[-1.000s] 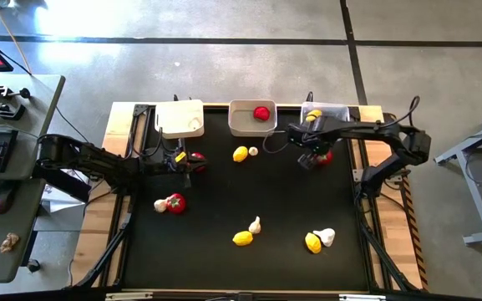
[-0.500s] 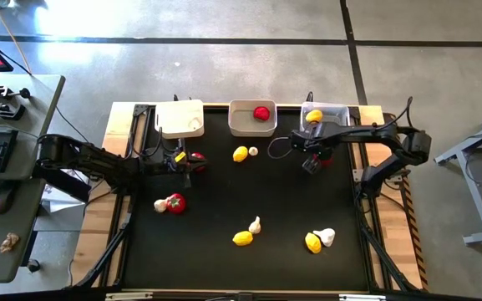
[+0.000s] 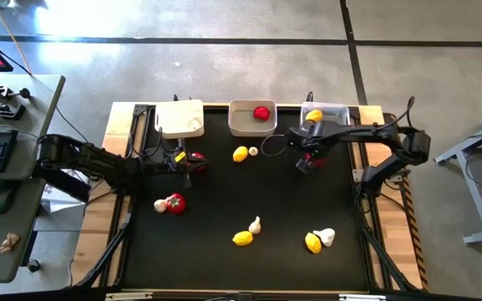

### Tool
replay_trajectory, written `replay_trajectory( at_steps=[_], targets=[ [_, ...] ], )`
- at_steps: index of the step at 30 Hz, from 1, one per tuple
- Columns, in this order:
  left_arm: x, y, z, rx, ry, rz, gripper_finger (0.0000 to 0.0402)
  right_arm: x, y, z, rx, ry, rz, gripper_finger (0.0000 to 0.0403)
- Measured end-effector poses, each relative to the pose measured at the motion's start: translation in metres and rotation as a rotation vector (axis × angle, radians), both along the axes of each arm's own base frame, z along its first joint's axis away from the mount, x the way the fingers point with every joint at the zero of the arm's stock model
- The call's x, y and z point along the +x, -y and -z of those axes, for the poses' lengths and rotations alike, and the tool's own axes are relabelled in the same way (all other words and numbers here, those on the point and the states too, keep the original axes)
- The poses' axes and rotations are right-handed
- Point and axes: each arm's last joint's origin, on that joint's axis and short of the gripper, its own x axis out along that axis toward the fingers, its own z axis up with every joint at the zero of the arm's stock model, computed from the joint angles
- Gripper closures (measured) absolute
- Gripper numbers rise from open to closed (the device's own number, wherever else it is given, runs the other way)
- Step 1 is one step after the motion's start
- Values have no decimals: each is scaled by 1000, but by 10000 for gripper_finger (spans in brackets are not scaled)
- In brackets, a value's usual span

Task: Sort produce into baskets
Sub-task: Put the top right tomato into the gray bin

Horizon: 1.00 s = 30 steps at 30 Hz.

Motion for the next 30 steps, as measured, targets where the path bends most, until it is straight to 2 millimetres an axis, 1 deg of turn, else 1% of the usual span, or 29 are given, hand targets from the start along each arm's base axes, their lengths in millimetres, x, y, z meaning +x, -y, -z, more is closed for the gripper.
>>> replay_trajectory(
  at_steps=[4, 8, 12, 17, 21, 26, 30],
  targets=[
    [0, 0, 0, 0, -1, 0, 401, 13, -1, -16, -27, 63, -21, 147],
    [0, 0, 0, 0, -1, 0, 401, 29, -1, -32, -71, 166, -64, 158],
    [0, 0, 0, 0, -2, 0, 401, 39, -4, -37, -68, 254, -94, 164],
    [0, 0, 2, -3, -17, 0, 402, 36, -13, -37, -121, 169, -135, 159],
    [0, 0, 2, -4, -23, 0, 401, 32, -20, -37, -118, 122, -106, 148],
    [0, 0, 2, -4, -22, 0, 402, 31, -29, -37, -119, 99, -78, 133],
    [0, 0, 2, -4, -23, 0, 401, 33, -35, -37, -123, 98, -117, 121]
  ],
)
